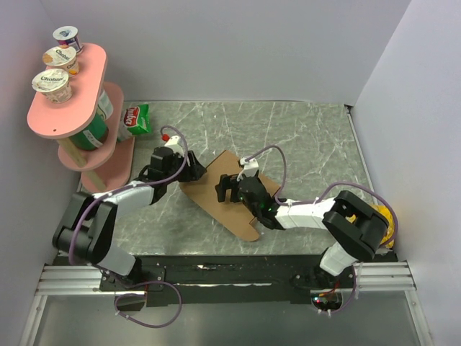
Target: Fold the paper box
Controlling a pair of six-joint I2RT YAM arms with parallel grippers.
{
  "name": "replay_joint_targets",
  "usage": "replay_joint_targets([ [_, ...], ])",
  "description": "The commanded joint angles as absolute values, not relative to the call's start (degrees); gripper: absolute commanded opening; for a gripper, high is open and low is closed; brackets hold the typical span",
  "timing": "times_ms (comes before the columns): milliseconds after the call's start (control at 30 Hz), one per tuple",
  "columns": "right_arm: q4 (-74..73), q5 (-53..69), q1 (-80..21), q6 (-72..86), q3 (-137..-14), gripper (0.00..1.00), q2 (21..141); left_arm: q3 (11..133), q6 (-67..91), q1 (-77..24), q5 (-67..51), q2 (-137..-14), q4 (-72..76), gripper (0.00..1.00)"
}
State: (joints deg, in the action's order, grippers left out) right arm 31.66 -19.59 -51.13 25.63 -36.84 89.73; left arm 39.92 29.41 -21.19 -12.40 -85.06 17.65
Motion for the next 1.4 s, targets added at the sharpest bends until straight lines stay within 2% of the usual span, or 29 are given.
replay_joint_targets([
  [0,25.6,-17.9,-51.2,21.5,-34.5,1.0,89.5,40.4,28.0,-21.5,-19.2,-87.9,28.0,0.55],
  [200,23.6,-13.8,-51.6,14.6,-35.4,1.0,84.5,38.9,26.6,-21.5,-18.5,-89.7,27.2,0.41],
  [300,21.4,-12.5,-52.1,10.8,-34.9,1.0,81.5,37.9,26.1,-21.5,-18.2,-89.7,27.2,0.38],
  [433,14.1,-17.7,-55.1,4.2,-37.7,1.0,80.0,37.3,27.1,-21.5,-18.6,-88.5,28.1,0.38],
  [633,6.3,-16.9,-57.3,-1.3,-41.5,1.0,77.9,37.8,27.2,-21.5,-18.3,-86.0,26.4,0.4],
  [1000,-1.0,-11.4,-57.4,-4.1,-50.6,1.0,90.5,37.6,27.2,-21.4,-16.3,-84.3,25.1,0.43],
  [1133,-4.7,-14.1,-57.4,-2.6,-53.3,1.0,95.3,38.3,27.3,-20.9,-14.0,-81.3,22.9,0.49],
  [1233,-6.3,-15.6,-57.4,-0.7,-54.2,1.0,96.4,38.5,28.0,-20.0,-12.0,-78.6,21.1,0.58],
  [1333,-8.6,-17.7,-57.4,-0.3,-55.3,1.0,98.0,37.4,29.2,-18.7,-11.4,-76.6,20.8,0.7],
  [1367,-10.0,-18.9,-57.4,-0.3,-56.1,1.0,98.9,37.1,29.5,-18.4,-11.4,-75.7,20.7,0.8],
])
